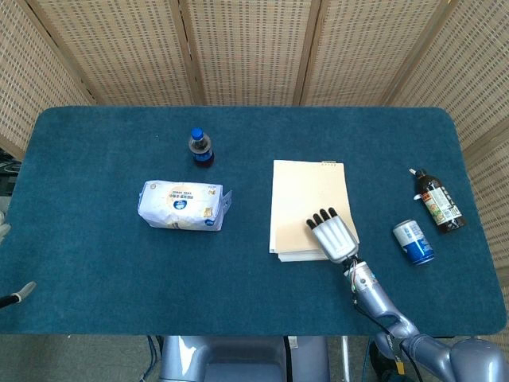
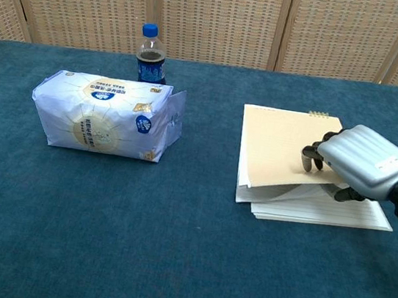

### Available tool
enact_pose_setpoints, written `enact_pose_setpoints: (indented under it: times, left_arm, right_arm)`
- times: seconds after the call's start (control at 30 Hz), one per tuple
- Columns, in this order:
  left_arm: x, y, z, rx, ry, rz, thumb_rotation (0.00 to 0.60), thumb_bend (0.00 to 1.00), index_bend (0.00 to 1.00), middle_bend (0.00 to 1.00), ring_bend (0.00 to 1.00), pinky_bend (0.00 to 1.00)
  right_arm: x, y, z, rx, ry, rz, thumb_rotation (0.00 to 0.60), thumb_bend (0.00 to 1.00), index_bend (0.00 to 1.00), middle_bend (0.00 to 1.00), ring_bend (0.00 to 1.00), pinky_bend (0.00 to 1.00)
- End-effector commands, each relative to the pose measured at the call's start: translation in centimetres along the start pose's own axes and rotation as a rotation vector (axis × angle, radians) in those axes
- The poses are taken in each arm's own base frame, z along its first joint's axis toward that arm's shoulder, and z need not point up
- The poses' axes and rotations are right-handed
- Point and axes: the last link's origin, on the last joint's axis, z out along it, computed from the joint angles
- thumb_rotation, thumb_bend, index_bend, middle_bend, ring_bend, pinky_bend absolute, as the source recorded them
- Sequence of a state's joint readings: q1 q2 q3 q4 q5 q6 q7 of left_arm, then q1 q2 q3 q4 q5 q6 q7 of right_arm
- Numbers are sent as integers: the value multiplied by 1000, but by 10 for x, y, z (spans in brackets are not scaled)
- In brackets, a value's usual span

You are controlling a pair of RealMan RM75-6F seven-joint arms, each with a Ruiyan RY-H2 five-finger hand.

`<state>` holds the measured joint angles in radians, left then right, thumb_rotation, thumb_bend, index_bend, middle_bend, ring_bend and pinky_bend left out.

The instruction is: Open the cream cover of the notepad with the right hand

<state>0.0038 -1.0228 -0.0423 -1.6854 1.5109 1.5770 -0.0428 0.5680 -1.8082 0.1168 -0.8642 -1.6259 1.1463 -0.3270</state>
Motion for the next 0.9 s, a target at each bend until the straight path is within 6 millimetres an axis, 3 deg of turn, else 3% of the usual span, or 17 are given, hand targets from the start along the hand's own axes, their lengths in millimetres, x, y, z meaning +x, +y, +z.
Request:
enact_pose_setpoints:
  times: [0.03,0.4,0.67,0.9]
  left_arm:
    - [0,0,-1,0,2,-2,600,0,0,0,0,0]
    - [0,0,-2,-6,0,-4,600,0,0,0,0,0]
    - [0,2,-2,-11,-2,-2,600,0,0,0,0,0]
    - [-2,4,-3,-14,-3,5,600,0,0,0,0,0]
  right_arm:
    - [1,2,-1,20,35,18,600,728,635,654,522,603]
    - [1,27,-29,81,40,59,600,749,648,666,533,611]
    - [22,46,-71,146,27,145,600,749,651,670,534,611]
    - [43,52,-111,219,15,142,600,757,652,671,535,611]
